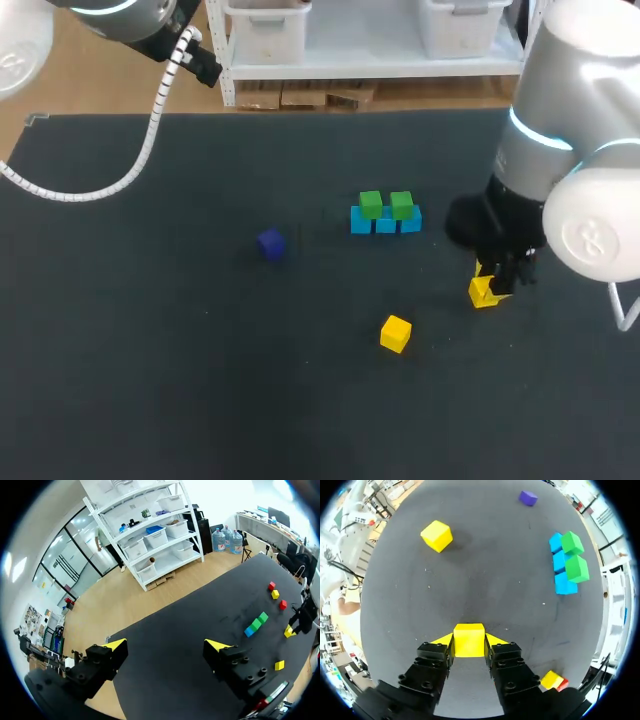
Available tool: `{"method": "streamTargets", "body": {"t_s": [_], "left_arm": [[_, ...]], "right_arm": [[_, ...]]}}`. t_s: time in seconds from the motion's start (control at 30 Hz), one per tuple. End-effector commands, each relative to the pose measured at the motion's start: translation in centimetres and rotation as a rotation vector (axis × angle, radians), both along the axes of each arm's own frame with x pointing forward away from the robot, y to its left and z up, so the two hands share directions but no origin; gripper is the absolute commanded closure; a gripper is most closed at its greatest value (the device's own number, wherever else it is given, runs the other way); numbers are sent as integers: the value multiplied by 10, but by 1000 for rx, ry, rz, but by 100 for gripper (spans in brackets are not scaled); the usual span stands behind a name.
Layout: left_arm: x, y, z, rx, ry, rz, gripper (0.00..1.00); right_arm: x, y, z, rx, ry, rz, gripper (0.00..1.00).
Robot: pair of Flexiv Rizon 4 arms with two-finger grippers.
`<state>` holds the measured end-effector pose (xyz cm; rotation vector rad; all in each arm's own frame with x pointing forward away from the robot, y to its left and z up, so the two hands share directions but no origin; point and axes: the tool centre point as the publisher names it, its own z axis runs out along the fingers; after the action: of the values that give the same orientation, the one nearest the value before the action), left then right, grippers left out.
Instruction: Place the blue cubes, place green cubes on the blue cubes, place the yellow cubes on the green cubes, then place the red cubes on the yellow cubes, and place purple cube on the red cubes.
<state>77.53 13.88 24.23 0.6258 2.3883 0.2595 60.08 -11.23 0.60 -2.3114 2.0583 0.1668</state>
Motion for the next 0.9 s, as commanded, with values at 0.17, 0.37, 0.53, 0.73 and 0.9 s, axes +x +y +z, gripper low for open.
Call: {"method": "streamTargets", "body": {"t_s": [0.17,0.37,0.53,0.73,0.9], "left_arm": [[0,0,0,0,0,-2,0],[0,0,0,0,0,-2,0],[0,0,0,0,0,-2,0],[0,0,0,0,0,-2,0],[0,0,0,0,0,-2,0]], "right_arm": [[3,22,46,-68,-28,-13,100],[16,37,79,-3,-45,-55,100],[31,56,92,-1,-47,-75,100],[51,83,101,-13,-55,-62,100],[70,106,101,-25,-44,-46,100]]}}
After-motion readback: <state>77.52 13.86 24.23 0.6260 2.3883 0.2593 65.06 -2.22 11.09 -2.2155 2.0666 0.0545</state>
